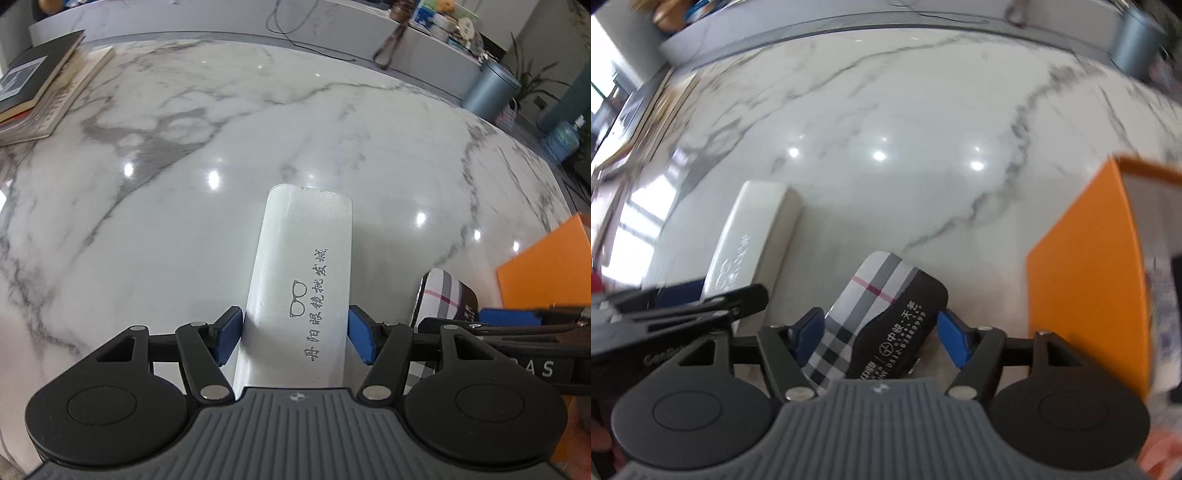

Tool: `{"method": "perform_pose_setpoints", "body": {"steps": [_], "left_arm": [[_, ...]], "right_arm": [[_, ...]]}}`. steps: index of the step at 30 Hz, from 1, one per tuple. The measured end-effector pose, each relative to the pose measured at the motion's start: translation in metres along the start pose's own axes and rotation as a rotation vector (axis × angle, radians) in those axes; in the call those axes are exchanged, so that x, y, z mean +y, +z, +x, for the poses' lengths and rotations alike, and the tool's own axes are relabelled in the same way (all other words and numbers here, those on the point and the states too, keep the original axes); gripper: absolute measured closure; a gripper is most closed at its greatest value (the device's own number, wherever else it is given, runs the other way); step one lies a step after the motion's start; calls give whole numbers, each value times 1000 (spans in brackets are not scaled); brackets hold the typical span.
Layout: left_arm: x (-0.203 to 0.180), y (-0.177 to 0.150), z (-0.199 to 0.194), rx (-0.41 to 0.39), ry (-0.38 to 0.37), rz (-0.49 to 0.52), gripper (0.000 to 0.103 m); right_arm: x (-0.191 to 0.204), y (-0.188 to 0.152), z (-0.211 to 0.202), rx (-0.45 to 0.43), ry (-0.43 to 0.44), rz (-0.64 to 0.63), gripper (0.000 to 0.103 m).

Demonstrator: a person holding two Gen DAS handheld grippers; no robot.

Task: Organize rigid objects
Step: 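Lift the plaid card case with the right gripper while the left lifts the glasses case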

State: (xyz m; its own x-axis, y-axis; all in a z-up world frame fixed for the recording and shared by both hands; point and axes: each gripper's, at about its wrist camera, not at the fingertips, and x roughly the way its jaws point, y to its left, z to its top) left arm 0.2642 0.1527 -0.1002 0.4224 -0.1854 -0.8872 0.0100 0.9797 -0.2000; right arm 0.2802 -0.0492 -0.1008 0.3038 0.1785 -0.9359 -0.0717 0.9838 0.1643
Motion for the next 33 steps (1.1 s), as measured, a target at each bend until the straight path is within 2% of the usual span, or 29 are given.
{"method": "perform_pose_setpoints", "body": {"steps": [3, 8, 12, 18, 24, 27, 31, 33], "left_arm": [[2, -1, -1, -11, 24, -13, 32], [6, -1, -1, -20, 52, -27, 33], [5, -2, -1, -19, 56, -21, 33], [4, -2, -1, -15, 65, -9, 33], [3, -2, 2, -19, 71, -5, 31], [1, -1, 4, -32, 85, 5, 29], [-6, -2, 7, -37, 111, 50, 28], [-9, -2, 8, -35, 118, 71, 30]], "right_arm": [[1, -4, 4, -22, 4, 23, 28], [7, -14, 12, -64, -21, -35, 28], [19, -23, 14, -63, -50, -201, 33], [19, -27, 12, -5, -88, -383, 33], [16, -26, 10, -14, -70, -337, 25], [20, -27, 15, -20, -116, -328, 25], [16, -31, 15, -30, -90, -272, 26], [13, -32, 15, -37, -75, -259, 30]]}}
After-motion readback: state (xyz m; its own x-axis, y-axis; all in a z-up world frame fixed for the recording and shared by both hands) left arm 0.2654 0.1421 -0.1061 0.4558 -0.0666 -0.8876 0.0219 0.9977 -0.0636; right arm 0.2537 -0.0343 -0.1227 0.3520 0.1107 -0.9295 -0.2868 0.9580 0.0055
